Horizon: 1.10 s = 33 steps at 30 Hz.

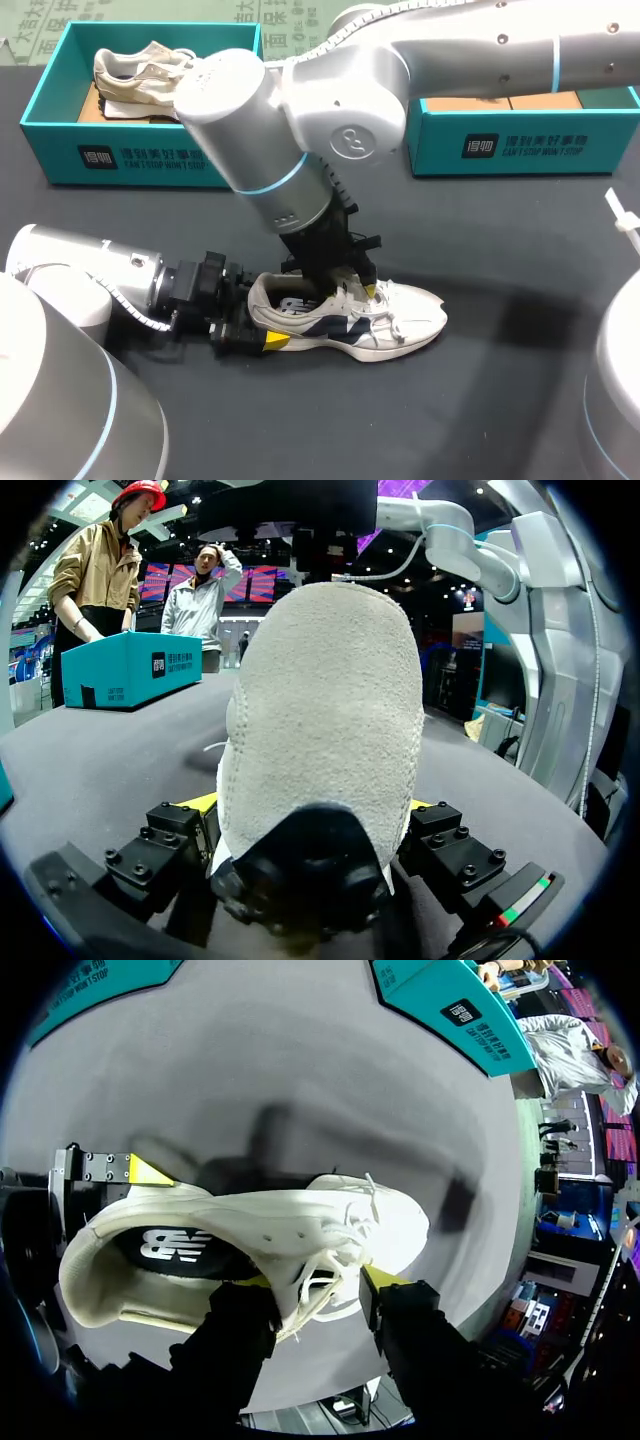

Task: Take the shoe out of the shoebox, open the shoe tongue, remove and reinsert the insole, then place the shoe into the shoebox

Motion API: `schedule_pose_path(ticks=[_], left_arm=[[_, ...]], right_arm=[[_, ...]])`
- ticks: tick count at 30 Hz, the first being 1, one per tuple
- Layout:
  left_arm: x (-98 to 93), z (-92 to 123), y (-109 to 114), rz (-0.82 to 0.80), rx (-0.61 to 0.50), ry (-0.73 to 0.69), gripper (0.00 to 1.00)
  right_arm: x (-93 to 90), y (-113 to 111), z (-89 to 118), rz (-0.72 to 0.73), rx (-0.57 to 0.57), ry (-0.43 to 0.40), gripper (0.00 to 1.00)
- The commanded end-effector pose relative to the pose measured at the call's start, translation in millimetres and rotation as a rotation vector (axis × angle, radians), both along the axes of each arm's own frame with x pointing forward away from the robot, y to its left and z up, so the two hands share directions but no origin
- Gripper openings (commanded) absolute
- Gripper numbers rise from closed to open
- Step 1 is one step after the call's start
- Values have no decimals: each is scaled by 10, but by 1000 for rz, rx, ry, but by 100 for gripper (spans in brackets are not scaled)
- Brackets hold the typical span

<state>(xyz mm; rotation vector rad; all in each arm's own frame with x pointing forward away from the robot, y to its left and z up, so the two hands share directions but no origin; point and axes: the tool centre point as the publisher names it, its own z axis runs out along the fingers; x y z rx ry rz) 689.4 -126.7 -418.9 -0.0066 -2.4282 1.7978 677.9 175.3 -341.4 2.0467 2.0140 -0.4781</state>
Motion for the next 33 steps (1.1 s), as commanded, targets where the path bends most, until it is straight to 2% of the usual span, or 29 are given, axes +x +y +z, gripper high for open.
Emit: schedule_pose_path(ticks=[1,4,7,11,16,21,27,31,33], left_arm=[[-9,-45,-18,0,1,0,0],[-9,-45,-18,0,1,0,0],[-9,-45,-18,0,1,0,0],[-9,-45,-18,0,1,0,0],[-9,-45,-18,0,1,0,0],[-9,-45,-18,0,1,0,0],[-9,-45,-18,0,1,0,0],[-9,-45,-18,0,1,0,0],[-9,-45,-18,0,1,0,0]], right_arm=[[-18,-83,9,-159,20,-51,45],[-5,-105,1,-154,46,-29,40],[3,-110,5,-156,53,-16,28],[7,-138,38,-150,72,0,22],[29,-151,57,-120,116,43,0],[57,-238,100,-53,189,61,0],[83,-540,161,47,356,58,0],[101,-774,215,146,534,53,0],[106,-855,186,107,597,104,0]])
